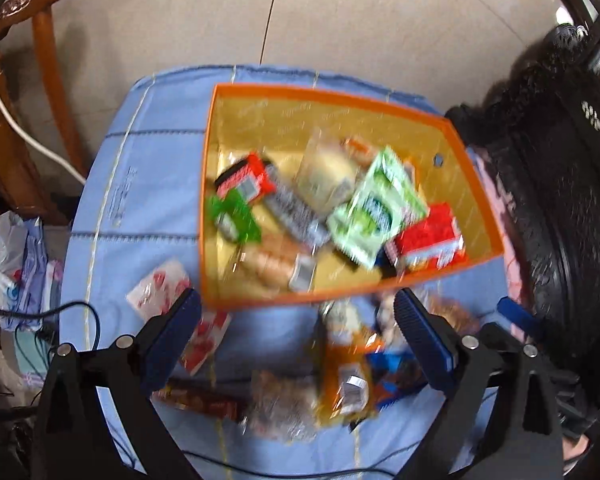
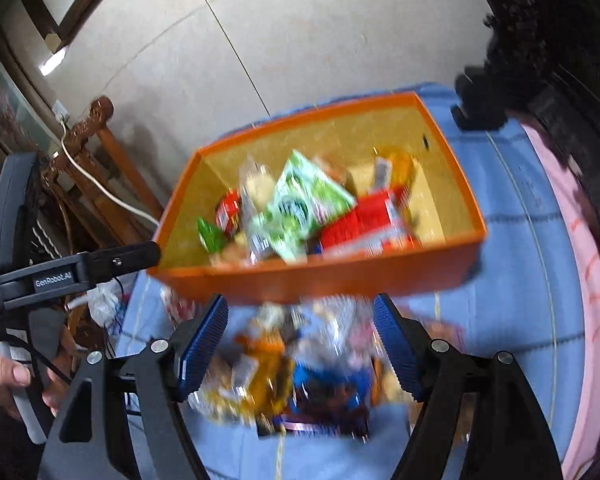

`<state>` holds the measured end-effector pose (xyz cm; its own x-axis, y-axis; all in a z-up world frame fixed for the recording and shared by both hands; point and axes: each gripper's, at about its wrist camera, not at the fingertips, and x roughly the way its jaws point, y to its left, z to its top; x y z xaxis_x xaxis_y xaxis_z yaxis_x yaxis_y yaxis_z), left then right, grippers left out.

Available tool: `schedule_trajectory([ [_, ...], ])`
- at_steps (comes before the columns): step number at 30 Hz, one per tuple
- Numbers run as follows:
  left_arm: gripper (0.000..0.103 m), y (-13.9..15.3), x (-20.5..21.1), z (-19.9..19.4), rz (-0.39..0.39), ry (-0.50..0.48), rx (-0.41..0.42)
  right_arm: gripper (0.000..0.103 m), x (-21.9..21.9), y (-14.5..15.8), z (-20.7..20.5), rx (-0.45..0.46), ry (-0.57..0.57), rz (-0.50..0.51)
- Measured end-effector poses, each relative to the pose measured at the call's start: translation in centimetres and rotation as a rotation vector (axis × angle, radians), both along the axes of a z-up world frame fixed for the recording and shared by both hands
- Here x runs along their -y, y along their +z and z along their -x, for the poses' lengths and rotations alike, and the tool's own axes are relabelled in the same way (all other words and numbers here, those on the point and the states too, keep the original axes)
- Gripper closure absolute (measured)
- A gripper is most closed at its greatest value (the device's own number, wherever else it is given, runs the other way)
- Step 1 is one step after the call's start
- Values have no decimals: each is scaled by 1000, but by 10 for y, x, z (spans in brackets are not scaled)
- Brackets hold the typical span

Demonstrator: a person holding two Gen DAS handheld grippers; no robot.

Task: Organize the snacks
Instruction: 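Carry both bags over the orange box and open both tools, then grasp the clear printed bag with the left tool while the right tool grasps the blue cookie bag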

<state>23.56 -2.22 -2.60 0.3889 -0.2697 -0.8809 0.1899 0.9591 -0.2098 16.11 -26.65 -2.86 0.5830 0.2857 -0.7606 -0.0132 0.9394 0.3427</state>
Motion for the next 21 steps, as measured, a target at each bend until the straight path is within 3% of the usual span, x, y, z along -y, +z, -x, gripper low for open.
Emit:
schedule_trajectory([
  [4, 8, -26, 1, 31, -58, -53, -29, 27, 7, -17, 28, -45, -27, -29],
  [8, 8, -66, 0, 62, -119, -79, -114, 27, 7, -34, 59, -92, -37, -41],
  [14, 8, -106, -7, 83, -125, -51, -221, 27, -1, -55, 91, -141, -34, -32],
  [21, 8, -124, 10, 75, -167, -81, -210, 27, -15, -53, 104, -139, 5, -19],
])
